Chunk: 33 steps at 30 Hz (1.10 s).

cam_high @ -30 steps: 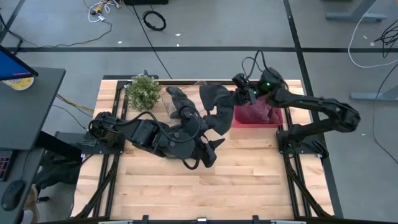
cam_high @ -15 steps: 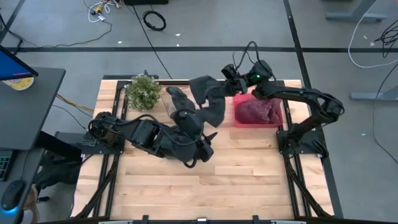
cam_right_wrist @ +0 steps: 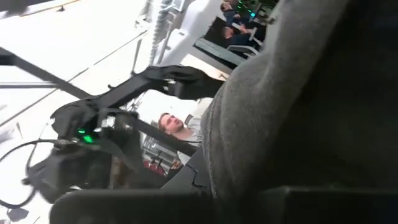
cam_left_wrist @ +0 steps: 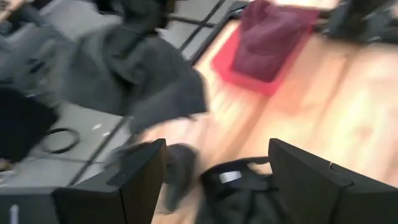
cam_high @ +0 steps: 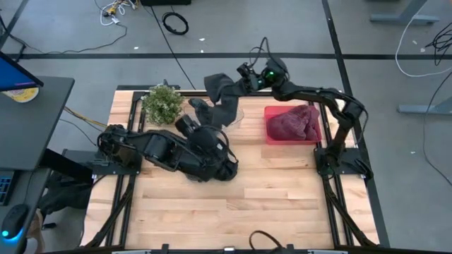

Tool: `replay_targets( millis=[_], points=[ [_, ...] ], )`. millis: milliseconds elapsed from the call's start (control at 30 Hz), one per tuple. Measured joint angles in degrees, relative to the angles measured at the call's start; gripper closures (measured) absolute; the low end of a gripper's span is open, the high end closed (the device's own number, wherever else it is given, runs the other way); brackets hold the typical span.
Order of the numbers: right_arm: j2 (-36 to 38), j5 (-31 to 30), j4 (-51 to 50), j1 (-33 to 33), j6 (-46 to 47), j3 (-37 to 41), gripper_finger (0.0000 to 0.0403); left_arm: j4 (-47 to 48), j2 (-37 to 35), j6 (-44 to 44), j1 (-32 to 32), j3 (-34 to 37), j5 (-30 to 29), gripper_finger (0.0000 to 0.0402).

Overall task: Pick & Place hat
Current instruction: Put the bottom black cap into the transparent bin

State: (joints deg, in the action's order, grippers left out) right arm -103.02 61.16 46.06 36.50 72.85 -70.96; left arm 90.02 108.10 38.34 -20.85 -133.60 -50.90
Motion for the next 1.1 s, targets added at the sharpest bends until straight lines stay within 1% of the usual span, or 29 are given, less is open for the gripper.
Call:
replay_targets(
  millis=[200,500,600,700,767,867,1000,1100],
  points=[
    [-6.4,-2.2,0.1,0.0,0.5,-2.9,0.0391,-0.5,-3.2,-7.0,2.7,0.0,-1.7,0.0115],
    [-12.1,-4.2,-1.4,1.0,-0.4,-3.3,0.0391,0.0,-6.5,-8.0,6.5,0.0,-1.7,0.0115],
    [-12.9,-5.2,-2.8,1.1,-1.6,-3.2,0.0391,0.0,-6.9,-9.1,6.6,0.0,-0.5,0.0115],
    [-13.0,-5.1,-6.9,1.3,-4.3,-3.2,0.0391,0.0,-6.8,-9.5,6.6,0.0,-0.4,0.0115],
    [-13.0,-4.7,-9.6,1.4,-6.2,-3.2,0.0391,0.0,-6.8,-9.5,6.7,0.0,-0.3,0.0115],
    [-13.0,-2.3,-10.2,1.4,-7.3,-3.2,0.0391,0.0,-6.8,-9.0,7.0,0.0,-0.4,0.0115],
    [-13.0,-2.0,-11.9,1.1,-10.3,-3.2,0.0391,-0.1,-6.8,-8.7,7.7,0.0,-0.4,0.0115],
    [-13.0,-1.6,-16.9,1.2,-14.2,-3.2,0.0391,-0.2,-6.8,-8.3,8.3,0.0,-0.3,0.0115]
  ],
)
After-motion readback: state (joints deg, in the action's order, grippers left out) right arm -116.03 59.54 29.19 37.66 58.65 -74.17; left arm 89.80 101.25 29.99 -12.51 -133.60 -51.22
